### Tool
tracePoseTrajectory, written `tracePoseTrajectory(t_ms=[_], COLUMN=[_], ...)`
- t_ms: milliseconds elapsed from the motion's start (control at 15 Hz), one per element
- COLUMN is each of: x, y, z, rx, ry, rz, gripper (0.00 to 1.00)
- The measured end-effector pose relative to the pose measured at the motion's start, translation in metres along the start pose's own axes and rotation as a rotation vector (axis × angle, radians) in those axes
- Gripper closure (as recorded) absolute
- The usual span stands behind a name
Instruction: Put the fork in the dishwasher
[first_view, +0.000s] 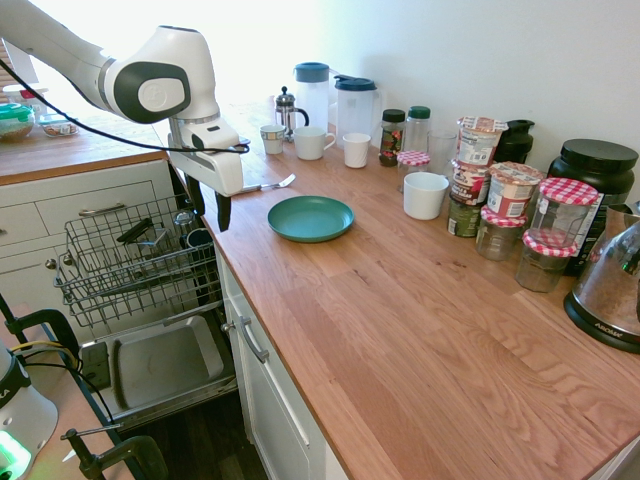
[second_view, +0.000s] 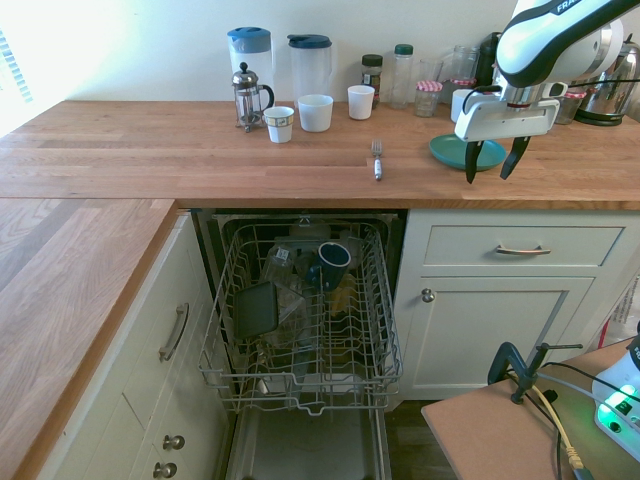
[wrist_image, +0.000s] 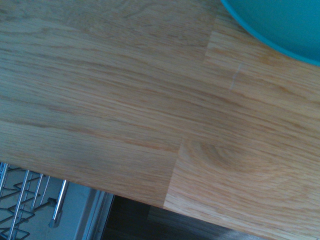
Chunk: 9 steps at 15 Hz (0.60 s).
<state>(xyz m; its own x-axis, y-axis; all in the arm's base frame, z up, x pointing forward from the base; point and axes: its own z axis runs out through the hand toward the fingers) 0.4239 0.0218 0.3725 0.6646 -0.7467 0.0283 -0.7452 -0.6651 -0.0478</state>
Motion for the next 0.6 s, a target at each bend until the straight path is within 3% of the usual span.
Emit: tracePoseTrajectory(t_ms=[333, 600], x=[0.009, 0.001], y=[-0.012, -0.052], z=[-0.011, -0.019], rx=[0.027, 0.074], ry=[0.02, 0.051], rz=[0.016, 0.123], gripper=[0.0, 0.0])
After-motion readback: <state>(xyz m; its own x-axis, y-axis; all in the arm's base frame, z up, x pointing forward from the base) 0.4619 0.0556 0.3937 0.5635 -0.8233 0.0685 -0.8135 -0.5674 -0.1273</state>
